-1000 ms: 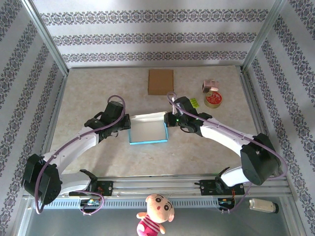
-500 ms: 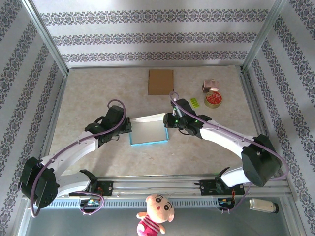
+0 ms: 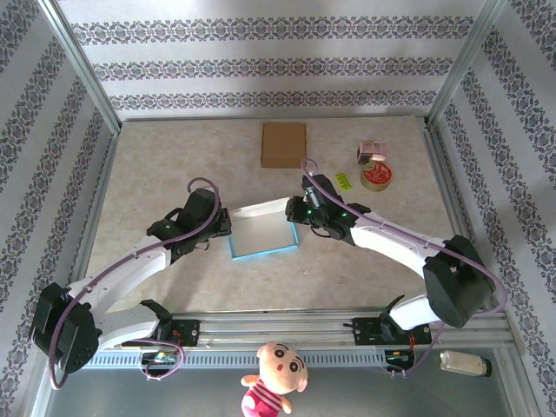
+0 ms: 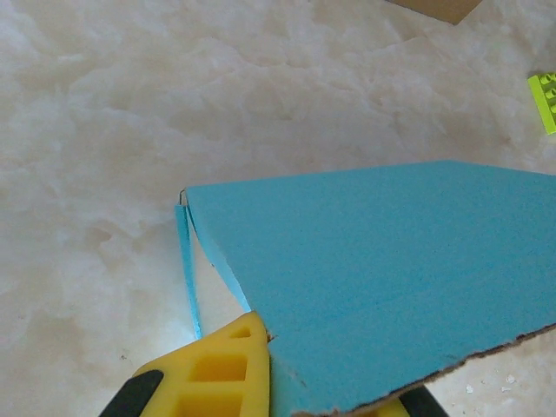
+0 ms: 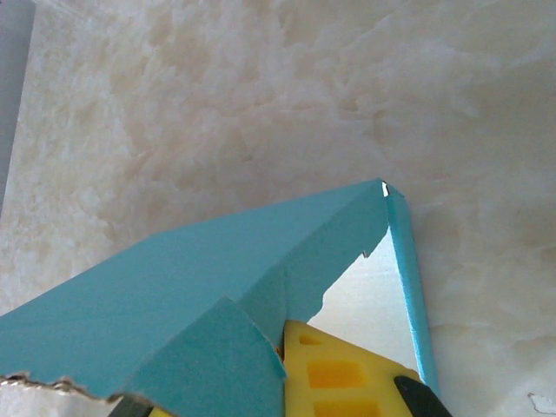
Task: Fold the paper box
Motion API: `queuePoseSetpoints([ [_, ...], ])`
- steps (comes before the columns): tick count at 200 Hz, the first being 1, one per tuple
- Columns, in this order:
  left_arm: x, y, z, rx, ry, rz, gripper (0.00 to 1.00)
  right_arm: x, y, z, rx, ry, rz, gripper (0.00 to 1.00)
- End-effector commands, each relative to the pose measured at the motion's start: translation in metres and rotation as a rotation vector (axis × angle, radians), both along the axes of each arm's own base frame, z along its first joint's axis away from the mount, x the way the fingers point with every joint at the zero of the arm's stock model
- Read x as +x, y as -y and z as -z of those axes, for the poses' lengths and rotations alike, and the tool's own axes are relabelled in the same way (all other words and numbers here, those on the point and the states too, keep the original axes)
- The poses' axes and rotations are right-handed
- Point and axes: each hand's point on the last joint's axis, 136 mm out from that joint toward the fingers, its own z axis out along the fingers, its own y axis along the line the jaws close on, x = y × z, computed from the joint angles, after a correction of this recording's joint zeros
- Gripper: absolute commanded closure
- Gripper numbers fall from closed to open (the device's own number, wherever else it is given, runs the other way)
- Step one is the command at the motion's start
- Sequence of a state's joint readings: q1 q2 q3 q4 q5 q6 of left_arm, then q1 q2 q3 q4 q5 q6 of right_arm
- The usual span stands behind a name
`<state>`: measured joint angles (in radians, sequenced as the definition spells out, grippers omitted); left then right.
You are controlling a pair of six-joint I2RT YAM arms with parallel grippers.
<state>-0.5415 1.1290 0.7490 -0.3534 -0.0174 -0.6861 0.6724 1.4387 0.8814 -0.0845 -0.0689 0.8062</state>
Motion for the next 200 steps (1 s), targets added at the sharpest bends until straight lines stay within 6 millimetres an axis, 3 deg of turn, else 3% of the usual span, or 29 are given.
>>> queuePoseSetpoints([
  [1,0.0,0.015,-0.031,-0.074,0.07,0.03,0.93,-0.01,-0.016,0.0,0.037,-0.037,-0.048,0.92],
  [36,-0.003,0.013,-0.036,-0.085,0.083,0.026,0.93,-0.016,-0.019,0.006,0.054,-0.073,-0.052,0.91],
  [79,-0.006,0.017,-0.02,-0.129,0.049,0.015,0.94,-0.031,-0.015,0.031,0.013,-0.096,-0.054,0.92],
  [129,-0.025,0.013,0.006,-0.141,-0.017,-0.004,0.94,-0.058,-0.004,0.06,-0.052,-0.125,-0.064,0.92],
  [148,-0.03,0.009,0.008,-0.149,-0.009,-0.017,0.94,-0.062,0.002,0.06,-0.071,-0.111,-0.059,0.9],
  [165,-0.032,0.007,0.003,-0.153,0.006,-0.019,0.93,-0.062,0.005,0.053,-0.083,-0.084,-0.065,0.8],
  [200,-0.034,0.003,0.001,-0.142,0.011,-0.028,0.79,-0.062,0.011,0.041,-0.111,-0.041,-0.074,0.68],
])
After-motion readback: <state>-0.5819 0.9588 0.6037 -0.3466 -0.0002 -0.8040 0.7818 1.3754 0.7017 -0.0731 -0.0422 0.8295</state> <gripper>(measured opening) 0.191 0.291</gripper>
